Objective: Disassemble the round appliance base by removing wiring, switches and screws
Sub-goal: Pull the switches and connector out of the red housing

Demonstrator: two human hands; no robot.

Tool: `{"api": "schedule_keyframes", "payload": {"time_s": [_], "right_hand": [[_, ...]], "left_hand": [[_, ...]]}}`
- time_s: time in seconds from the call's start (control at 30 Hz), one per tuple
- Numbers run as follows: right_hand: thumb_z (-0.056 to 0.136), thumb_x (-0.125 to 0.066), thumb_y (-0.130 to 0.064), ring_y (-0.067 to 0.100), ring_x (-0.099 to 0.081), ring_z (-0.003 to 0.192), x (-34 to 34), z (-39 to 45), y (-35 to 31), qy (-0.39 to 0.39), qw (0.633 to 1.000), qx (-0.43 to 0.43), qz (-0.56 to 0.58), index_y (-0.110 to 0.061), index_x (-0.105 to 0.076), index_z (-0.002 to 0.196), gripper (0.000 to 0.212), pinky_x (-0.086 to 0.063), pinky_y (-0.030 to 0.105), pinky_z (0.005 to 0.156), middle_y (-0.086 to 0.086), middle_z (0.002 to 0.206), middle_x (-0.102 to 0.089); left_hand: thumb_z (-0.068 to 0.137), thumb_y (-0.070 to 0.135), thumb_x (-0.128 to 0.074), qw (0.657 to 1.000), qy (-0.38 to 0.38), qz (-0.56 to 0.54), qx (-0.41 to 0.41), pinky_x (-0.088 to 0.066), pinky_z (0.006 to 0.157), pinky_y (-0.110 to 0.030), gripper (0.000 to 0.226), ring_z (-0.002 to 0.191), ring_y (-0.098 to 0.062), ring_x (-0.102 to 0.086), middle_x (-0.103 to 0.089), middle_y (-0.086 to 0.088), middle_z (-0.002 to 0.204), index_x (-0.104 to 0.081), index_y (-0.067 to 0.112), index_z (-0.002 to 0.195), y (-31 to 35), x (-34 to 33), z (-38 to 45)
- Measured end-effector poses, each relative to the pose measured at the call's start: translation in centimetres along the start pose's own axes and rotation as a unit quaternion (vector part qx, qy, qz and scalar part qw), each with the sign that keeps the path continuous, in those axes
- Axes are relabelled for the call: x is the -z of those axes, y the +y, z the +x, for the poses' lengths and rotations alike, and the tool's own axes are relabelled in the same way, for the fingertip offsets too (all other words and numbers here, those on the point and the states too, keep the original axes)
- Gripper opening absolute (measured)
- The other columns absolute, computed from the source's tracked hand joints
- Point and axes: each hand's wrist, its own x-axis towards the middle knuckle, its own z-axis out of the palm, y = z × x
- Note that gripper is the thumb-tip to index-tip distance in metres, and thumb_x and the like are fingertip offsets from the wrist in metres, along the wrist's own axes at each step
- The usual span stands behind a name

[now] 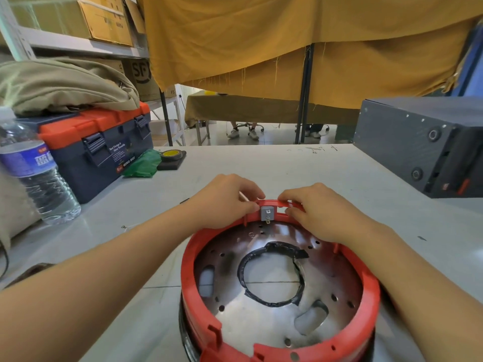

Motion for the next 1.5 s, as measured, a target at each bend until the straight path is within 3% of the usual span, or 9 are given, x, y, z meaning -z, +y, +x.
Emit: {"api": "schedule_keyframes", "payload": {"time_s": [0.13,0.27,0.43,0.63,0.77,0.97,1.13,1.5], "right_hand": [[0.096,-0.047,-0.023,0.029,-0.058,0.095,0.2,-0.4,-0.3,0.009,0.999,-0.022,-0.041,-0.027,-0.061,0.115,0.025,-0.05,0.04,0.079,0.008,0.107,-0.063],[0.094,-0.048,-0.024,0.028,-0.057,0.087,0.5,-0.6,-0.4,0.012,0.995,-0.03,-0.092,-0.022,-0.062,0.106,0.019,-0.046,0.034,0.068,0.008,0.099,-0.062],[0.091,-0.05,-0.047,0.024,-0.055,0.083,1.2,-1.1,-0.5,-0.021,0.997,-0.025,-0.072,-0.024,-0.055,0.106,0.028,-0.04,0.032,0.062,0.002,0.093,-0.059],[0.091,-0.048,-0.046,0.022,-0.046,0.075,1.4,-0.6,-0.7,-0.011,0.993,-0.035,-0.108,-0.022,-0.058,0.096,0.026,-0.023,0.025,0.049,-0.003,0.075,-0.042],[0.091,-0.049,-0.04,0.023,-0.044,0.075,1.7,0.0,-0.8,-0.019,0.99,-0.038,-0.136,-0.019,-0.057,0.1,0.025,-0.026,0.028,0.051,-0.004,0.07,-0.034],[0.089,-0.054,-0.037,0.023,-0.055,0.081,1.5,0.2,-0.6,-0.032,0.998,-0.034,-0.039,-0.017,-0.053,0.106,0.026,-0.048,0.035,0.068,0.003,0.091,-0.055],[0.093,-0.05,-0.033,0.025,-0.055,0.078,0.6,0.1,-0.2,-0.01,1.0,-0.018,-0.017,-0.015,-0.051,0.103,0.021,-0.047,0.037,0.066,0.004,0.085,-0.055],[0.097,-0.045,-0.035,0.027,-0.055,0.079,0.0,-0.2,0.2,0.018,0.999,-0.003,-0.036,-0.016,-0.052,0.108,0.023,-0.04,0.034,0.062,0.004,0.084,-0.053]], "left_hand": [[0.087,0.021,-0.062,0.999,0.006,0.038,-0.01,-0.044,0.083,-0.02,0.026,0.091,-0.011,-0.061,-0.068,0.001,0.107,-0.067,0.024,0.113,0.9,-1.0,0.4],[0.086,0.018,-0.062,0.999,0.03,0.035,-0.014,-0.044,0.081,-0.02,0.024,0.092,-0.014,-0.061,-0.07,-0.003,0.105,-0.069,0.021,0.109,1.6,-2.0,0.6],[0.087,0.017,-0.062,0.999,0.044,0.005,-0.025,-0.042,0.077,-0.018,0.021,0.09,-0.013,-0.061,-0.07,-0.002,0.101,-0.07,0.019,0.107,1.9,-2.9,0.4],[0.088,0.017,-0.062,0.999,0.012,-0.005,-0.037,-0.042,0.079,-0.019,0.021,0.091,-0.014,-0.06,-0.07,-0.001,0.104,-0.068,0.018,0.109,2.0,-2.6,0.9],[0.089,0.016,-0.062,0.999,-0.013,0.01,-0.046,-0.039,0.076,-0.019,0.02,0.09,-0.013,-0.058,-0.069,-0.001,0.106,-0.068,0.018,0.108,2.3,-2.2,1.7],[0.09,0.019,-0.061,0.998,-0.013,-0.001,-0.053,-0.044,0.083,-0.021,0.021,0.092,-0.013,-0.06,-0.069,0.001,0.106,-0.067,0.02,0.11,1.7,-2.3,2.0],[0.09,0.019,-0.06,0.998,-0.02,0.013,-0.051,-0.048,0.088,-0.029,0.022,0.094,-0.016,-0.062,-0.068,0.0,0.108,-0.066,0.02,0.111,1.4,-2.1,2.4],[0.093,0.022,-0.056,0.998,0.019,-0.018,-0.06,-0.046,0.084,-0.029,0.019,0.09,-0.014,-0.059,-0.069,0.002,0.105,-0.064,0.023,0.11,1.0,-3.0,1.7]]}}
